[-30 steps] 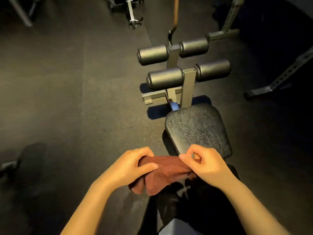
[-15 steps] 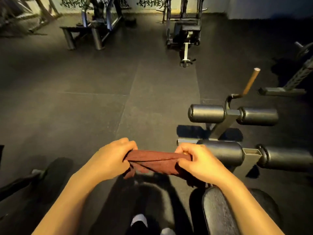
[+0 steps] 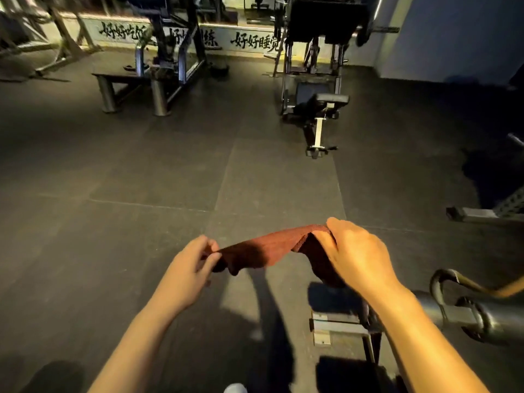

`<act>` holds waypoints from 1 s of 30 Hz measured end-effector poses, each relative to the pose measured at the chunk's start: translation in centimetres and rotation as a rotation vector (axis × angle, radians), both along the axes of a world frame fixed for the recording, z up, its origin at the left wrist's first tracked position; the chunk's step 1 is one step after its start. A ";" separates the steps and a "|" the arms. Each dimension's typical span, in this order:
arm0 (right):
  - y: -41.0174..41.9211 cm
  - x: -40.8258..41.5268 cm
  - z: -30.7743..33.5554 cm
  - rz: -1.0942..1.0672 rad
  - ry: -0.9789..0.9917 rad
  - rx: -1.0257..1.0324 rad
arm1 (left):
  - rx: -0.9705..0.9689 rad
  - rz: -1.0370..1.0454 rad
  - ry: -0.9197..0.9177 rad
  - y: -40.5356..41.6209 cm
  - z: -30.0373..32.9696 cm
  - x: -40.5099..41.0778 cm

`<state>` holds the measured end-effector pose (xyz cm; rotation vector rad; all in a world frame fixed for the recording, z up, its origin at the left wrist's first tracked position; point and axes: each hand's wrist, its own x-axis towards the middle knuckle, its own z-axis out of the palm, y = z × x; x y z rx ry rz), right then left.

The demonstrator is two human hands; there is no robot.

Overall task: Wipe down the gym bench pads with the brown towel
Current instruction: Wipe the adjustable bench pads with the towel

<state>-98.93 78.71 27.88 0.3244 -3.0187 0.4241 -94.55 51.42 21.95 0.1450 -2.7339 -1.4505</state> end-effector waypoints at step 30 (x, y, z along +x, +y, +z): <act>18.7 -63.6 -1.0 -0.403 -0.182 -0.926 | 0.102 -0.328 -0.068 14.6 1.9 -71.5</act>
